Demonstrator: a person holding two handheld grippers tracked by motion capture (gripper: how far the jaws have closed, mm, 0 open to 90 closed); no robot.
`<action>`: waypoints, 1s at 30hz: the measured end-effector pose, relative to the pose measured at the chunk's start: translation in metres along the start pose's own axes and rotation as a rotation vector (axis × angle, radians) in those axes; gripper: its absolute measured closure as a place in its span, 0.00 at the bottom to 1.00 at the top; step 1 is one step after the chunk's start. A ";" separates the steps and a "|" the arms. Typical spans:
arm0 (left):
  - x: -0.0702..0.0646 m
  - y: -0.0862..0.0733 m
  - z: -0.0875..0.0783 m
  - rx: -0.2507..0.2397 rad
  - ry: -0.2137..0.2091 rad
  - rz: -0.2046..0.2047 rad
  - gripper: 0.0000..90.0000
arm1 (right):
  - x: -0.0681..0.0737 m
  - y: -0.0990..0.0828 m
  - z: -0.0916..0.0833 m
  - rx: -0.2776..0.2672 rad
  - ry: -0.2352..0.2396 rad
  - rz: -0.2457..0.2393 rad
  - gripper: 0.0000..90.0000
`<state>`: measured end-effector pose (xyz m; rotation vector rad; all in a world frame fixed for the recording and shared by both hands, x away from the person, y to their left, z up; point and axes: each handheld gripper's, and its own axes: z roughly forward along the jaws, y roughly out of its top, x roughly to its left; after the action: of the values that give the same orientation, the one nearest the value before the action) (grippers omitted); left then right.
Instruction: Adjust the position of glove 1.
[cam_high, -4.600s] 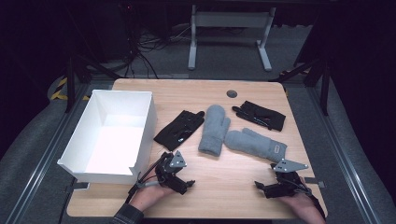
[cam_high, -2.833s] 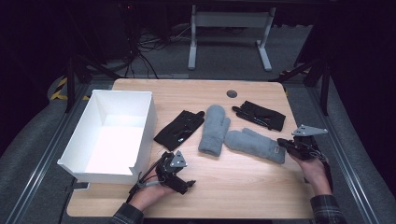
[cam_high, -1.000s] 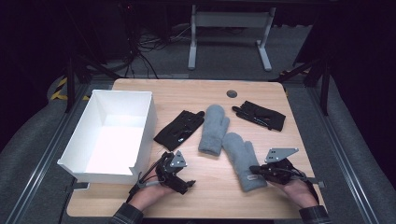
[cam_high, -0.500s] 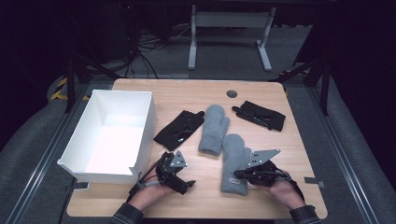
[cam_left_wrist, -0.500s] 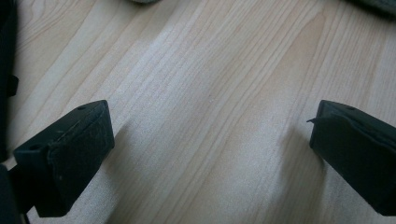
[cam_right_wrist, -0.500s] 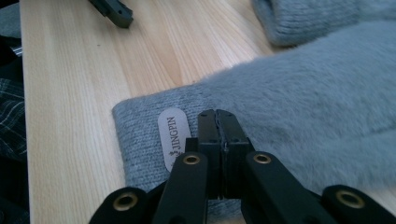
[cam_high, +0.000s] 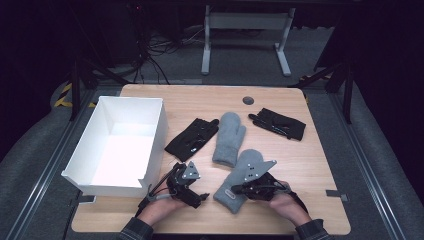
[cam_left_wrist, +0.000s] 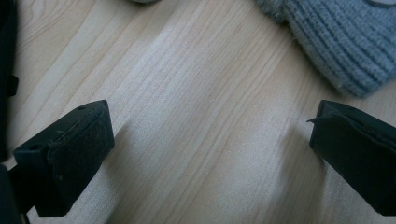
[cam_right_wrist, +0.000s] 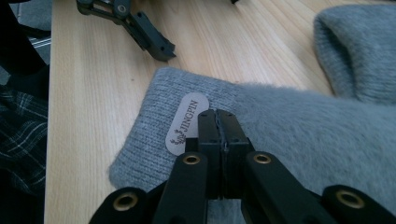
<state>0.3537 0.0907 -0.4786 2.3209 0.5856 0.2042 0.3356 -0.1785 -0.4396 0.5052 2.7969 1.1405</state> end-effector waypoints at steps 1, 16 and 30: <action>0.000 0.000 0.000 -0.001 0.000 0.000 0.00 | 0.001 0.001 0.001 -0.002 -0.001 -0.002 1.00; 0.000 0.000 0.000 0.000 0.000 -0.001 0.00 | -0.017 -0.031 -0.044 -0.091 -0.167 0.112 0.67; 0.000 0.000 0.000 -0.001 0.000 0.000 0.00 | -0.040 -0.089 -0.074 -0.083 -0.379 0.272 0.27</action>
<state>0.3537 0.0907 -0.4787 2.3195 0.5855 0.2043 0.3349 -0.3004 -0.4504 1.0005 2.3976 1.0630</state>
